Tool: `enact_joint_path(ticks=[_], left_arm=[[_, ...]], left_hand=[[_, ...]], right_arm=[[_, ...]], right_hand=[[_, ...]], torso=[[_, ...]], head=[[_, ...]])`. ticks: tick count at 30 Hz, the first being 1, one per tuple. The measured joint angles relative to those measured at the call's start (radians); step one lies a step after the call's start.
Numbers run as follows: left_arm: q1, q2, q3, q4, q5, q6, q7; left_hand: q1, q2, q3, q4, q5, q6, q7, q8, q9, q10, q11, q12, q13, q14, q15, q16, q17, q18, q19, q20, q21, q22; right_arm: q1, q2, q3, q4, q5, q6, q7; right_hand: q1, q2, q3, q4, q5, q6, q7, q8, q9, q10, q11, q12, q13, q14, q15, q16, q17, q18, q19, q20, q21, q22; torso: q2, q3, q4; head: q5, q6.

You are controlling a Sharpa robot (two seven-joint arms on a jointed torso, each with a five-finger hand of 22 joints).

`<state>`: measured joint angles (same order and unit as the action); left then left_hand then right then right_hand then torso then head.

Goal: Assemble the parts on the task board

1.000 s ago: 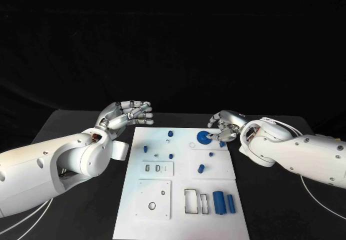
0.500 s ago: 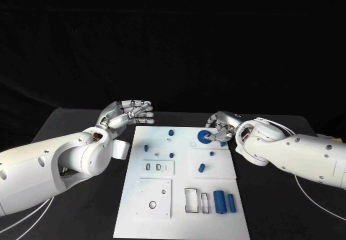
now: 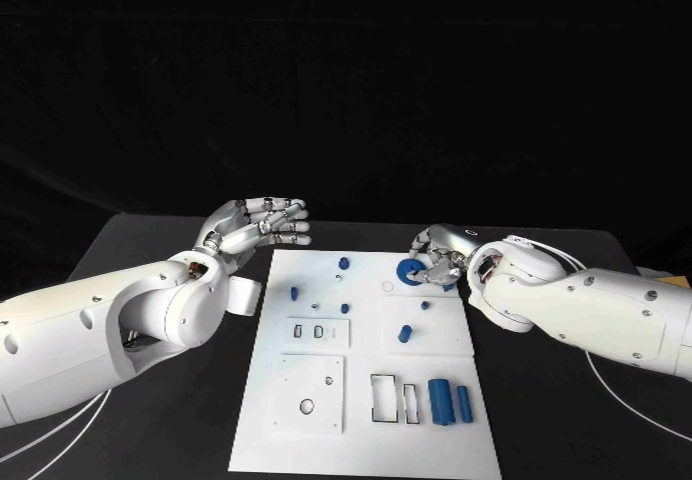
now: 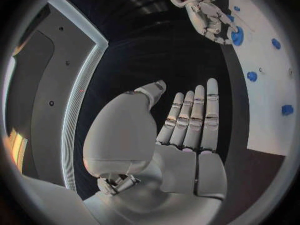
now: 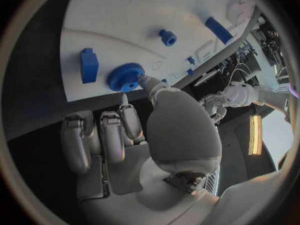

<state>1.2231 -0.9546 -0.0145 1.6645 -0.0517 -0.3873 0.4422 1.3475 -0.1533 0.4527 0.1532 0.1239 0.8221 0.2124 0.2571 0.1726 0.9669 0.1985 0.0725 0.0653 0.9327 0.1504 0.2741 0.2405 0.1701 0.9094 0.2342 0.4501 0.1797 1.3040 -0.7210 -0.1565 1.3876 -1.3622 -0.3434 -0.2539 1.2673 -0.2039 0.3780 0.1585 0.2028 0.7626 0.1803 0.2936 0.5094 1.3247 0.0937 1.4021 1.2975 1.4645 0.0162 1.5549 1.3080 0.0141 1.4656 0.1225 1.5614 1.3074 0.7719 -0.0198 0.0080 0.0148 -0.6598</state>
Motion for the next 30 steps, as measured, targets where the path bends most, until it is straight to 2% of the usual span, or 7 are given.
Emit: enact_joint_path(ticks=[3, 10, 20, 25, 27, 28, 30], left_arm=[[0.0, 0.0, 0.0, 0.0, 0.0, 0.0, 0.0], [0.0, 0.0, 0.0, 0.0, 0.0, 0.0, -0.001], [0.0, -0.001, 0.0, -0.001, 0.0, 0.0, -0.002], [0.0, -0.001, 0.0, -0.001, 0.0, 0.0, -0.002], [0.0, -0.001, 0.0, -0.002, 0.0, 0.0, -0.003], [0.0, -0.001, 0.0, -0.003, 0.0, 0.0, -0.003], [0.0, -0.001, 0.0, -0.003, 0.0, 0.0, -0.003]], left_hand=[[0.0, 0.0, 0.0, 0.0, 0.0, 0.0, 0.0, 0.0, 0.0, 0.0, 0.0, 0.0, 0.0, 0.0, 0.0, 0.0, 0.0, 0.0, 0.0, 0.0, 0.0, 0.0], [0.0, 0.0, 0.0, 0.0, 0.0, 0.0, 0.0, 0.0, 0.0, 0.0, 0.0, 0.0, 0.0, 0.0, 0.0, 0.0, 0.0, 0.0, 0.0, 0.0, 0.0, 0.0], [0.0, 0.0, 0.0, 0.0, 0.0, 0.0, 0.0, 0.0, 0.0, 0.0, 0.0, 0.0, 0.0, 0.0, 0.0, 0.0, 0.0, 0.0, 0.0, 0.0, 0.0, 0.0], [0.0, 0.0, 0.003, -0.003, 0.0, -0.004, -0.004, 0.0, 0.0, 0.0, 0.0, 0.0, 0.0, 0.0, 0.0, 0.0, 0.002, 0.0, 0.0, 0.0, 0.0, 0.0], [0.0, 0.0, 0.003, -0.003, 0.0, -0.004, -0.004, 0.0, 0.0, 0.0, 0.0, 0.0, 0.0, 0.0, 0.0, 0.0, 0.002, 0.0, 0.0, 0.0, 0.0, 0.0], [0.0, 0.0, 0.003, -0.003, 0.0, -0.004, -0.004, 0.0, 0.0, 0.0, 0.0, 0.0, 0.0, 0.0, 0.0, 0.0, 0.002, 0.0, 0.0, 0.0, 0.0, 0.0], [0.0, 0.0, 0.003, -0.003, 0.0, -0.004, -0.004, 0.0, 0.0, 0.0, 0.0, 0.0, 0.0, 0.0, 0.0, 0.0, 0.002, 0.0, 0.0, 0.0, 0.0, 0.0]], right_arm=[[-0.002, 0.001, 0.0, -0.001, -0.002, 0.004, -0.001], [-0.002, 0.003, 0.001, -0.004, -0.01, 0.011, -0.001], [-0.003, 0.002, 0.002, -0.004, -0.026, 0.018, 0.0], [-0.005, 0.0, 0.002, -0.001, -0.036, 0.015, 0.002], [-0.006, 0.0, 0.002, 0.0, -0.043, 0.011, 0.003], [-0.006, 0.0, 0.002, 0.001, -0.047, 0.007, 0.003], [-0.006, 0.0, 0.002, 0.003, -0.056, -0.003, 0.004]], right_hand=[[0.0, 0.0, 0.003, -0.003, 0.0, 0.0, 0.0, 0.0, 0.0, 0.0, 0.0, 0.0, 0.002, 0.0, 0.0, 0.0, 0.0, 0.0, -0.001, 0.001, 0.004, 0.0], [0.02, 0.017, 0.017, -0.017, 0.013, 0.011, 0.0, 0.0, 0.001, 0.0, 0.0, 0.004, 0.008, 0.0, 0.0, 0.0, 0.0, 0.0, -0.001, 0.001, 0.004, 0.001], [0.025, 0.012, 0.022, -0.022, 0.02, 0.017, 0.001, 0.0, 0.002, 0.0, 0.0, 0.004, 0.009, 0.0, 0.0, 0.0, 0.0, 0.0, -0.001, 0.001, 0.004, 0.001], [0.048, 0.013, 0.056, -0.039, 0.071, 0.032, 0.001, 0.0, -0.005, 0.005, 0.005, 0.009, 0.011, 0.0, 0.0, 0.004, 0.0, 0.0, -0.001, 0.001, 0.004, 0.001], [0.061, 0.014, 0.073, -0.051, 0.084, 0.039, -0.001, -0.005, -0.007, 0.009, 0.001, 0.011, 0.011, 0.0, 0.0, 0.004, 0.0, 0.0, -0.001, 0.001, 0.004, 0.001], [0.071, 0.017, 0.086, -0.059, 0.083, 0.045, -0.001, -0.005, -0.009, 0.017, 0.0, 0.017, 0.011, 0.0, 0.0, 0.004, 0.0, 0.0, -0.001, 0.001, 0.004, 0.001], [0.077, 0.024, 0.106, -0.071, 0.037, 0.06, -0.002, -0.003, -0.009, 0.028, -0.001, 0.024, 0.011, 0.0, 0.0, 0.004, 0.0, 0.0, -0.001, 0.001, 0.004, 0.001]], torso=[[0.0, -0.0001, -0.0001], [0.0, 0.0, -0.0002], [0.0, -0.0001, -0.0003], [0.0, -0.0003, -0.0002], [0.0, -0.0004, -0.0002], [0.0, -0.0003, -0.0002], [0.0, -0.0003, -0.0002]], head=[[0.0, 0.0], [0.001, -0.002], [0.003, -0.006], [0.004, -0.006], [0.005, -0.006], [0.005, -0.006], [0.005, -0.005]])
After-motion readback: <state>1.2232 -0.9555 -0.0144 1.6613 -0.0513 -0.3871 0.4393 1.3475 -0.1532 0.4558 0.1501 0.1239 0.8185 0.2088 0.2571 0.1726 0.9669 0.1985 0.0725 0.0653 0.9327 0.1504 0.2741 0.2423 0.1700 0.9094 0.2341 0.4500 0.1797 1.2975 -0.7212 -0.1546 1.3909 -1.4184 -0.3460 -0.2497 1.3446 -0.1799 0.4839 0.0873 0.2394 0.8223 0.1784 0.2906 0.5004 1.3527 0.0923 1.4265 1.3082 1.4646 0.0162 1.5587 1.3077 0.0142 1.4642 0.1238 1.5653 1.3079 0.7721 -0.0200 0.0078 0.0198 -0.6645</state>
